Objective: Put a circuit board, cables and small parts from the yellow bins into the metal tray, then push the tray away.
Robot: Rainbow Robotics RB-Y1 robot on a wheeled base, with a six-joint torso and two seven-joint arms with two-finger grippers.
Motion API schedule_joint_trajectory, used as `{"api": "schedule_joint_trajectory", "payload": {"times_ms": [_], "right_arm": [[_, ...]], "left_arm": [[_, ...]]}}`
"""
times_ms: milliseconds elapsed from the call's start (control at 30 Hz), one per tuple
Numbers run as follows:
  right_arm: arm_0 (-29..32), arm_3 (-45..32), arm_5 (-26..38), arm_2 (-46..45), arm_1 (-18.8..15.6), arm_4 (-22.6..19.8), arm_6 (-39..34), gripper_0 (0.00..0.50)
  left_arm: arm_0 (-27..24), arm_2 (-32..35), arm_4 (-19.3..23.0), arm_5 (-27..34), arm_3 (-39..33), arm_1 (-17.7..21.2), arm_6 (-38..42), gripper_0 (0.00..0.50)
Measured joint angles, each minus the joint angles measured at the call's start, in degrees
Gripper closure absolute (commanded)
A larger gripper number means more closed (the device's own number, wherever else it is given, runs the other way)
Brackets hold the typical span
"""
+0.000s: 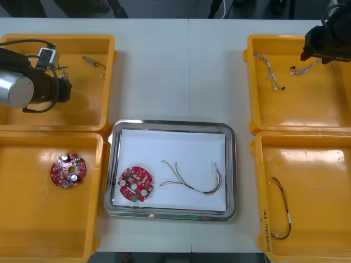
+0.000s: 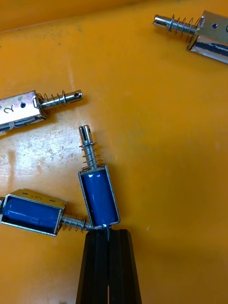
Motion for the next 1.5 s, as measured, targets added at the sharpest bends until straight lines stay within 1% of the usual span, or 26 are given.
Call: {"api": "schedule_joint_trajectory", "payload": {"times_ms": [100, 167, 333, 467, 567, 667, 933, 1067, 1133, 1300, 1400, 1500], "right_arm": [[-1.5, 4.2, -2.8, 0.0, 0.0, 0.5, 2.1, 0.0], [-2.4, 6.6, -4.8, 0.0, 0.0, 0.9, 2.2, 0.0], [-3.0, 9.3, -9.3, 0.0, 0.0, 1.5, 2.2, 0.0], [-3.0, 11.3, -11.9, 0.0, 0.0, 1.6, 2.5, 0.0], [-3.0, 13.1, -13.6, 0.0, 0.0, 1.6, 4.7, 0.0], [-3.1, 15.1, -16.8, 0.1, 0.0, 1.6, 5.6, 0.0], [-3.1, 20.1, -24.9, 0.2, 0.0, 1.4, 5.6, 0.0], [-3.1, 21.9, -28.2, 0.5, 0.0, 1.3, 6.5, 0.0], [-3.1, 22.9, -30.2, 0.5, 0.0, 0.8, 7.5, 0.0], [-3.1, 25.1, -34.5, 0.5, 0.1, -0.5, 7.6, 0.0], [-3.1, 25.8, -35.8, 0.5, 0.2, -1.3, 7.6, 0.0], [-3.1, 27.1, -37.9, 0.5, 0.4, -2.0, 7.6, 0.0]], "left_arm": [[-0.5, 0.5, 0.3, 3.3, -0.3, 0.0, 0.0, 0.5], [-0.5, 1.4, 0.5, 6.2, -0.8, 0.0, 0.0, 0.5], [-0.5, 5.5, 0.6, 12.7, -3.1, 0.0, 0.0, 0.5], [-0.5, 8.2, 0.6, 16.0, -4.6, 0.0, 0.0, 0.5], [-0.5, 9.4, 0.6, 17.7, -5.3, 0.0, -0.1, 0.5], [-0.5, 10.3, 0.7, 19.7, -6.1, 0.0, -0.4, 0.5], [-0.5, 12.9, 1.0, 25.1, -8.4, 0.0, -4.6, 0.5], [-0.5, 13.5, 1.1, 25.8, -9.0, 0.0, -4.7, 0.5], [-0.5, 13.5, 1.2, 25.8, -9.0, 0.0, -4.7, 0.5], [-0.2, 13.5, 1.5, 25.9, -9.2, 0.0, -4.7, 0.5], [1.0, 13.5, 1.6, 25.8, -10.1, 0.0, -4.7, 0.5], [3.1, 13.5, 1.6, 25.1, -12.1, 0.0, -4.7, 0.5]]}}
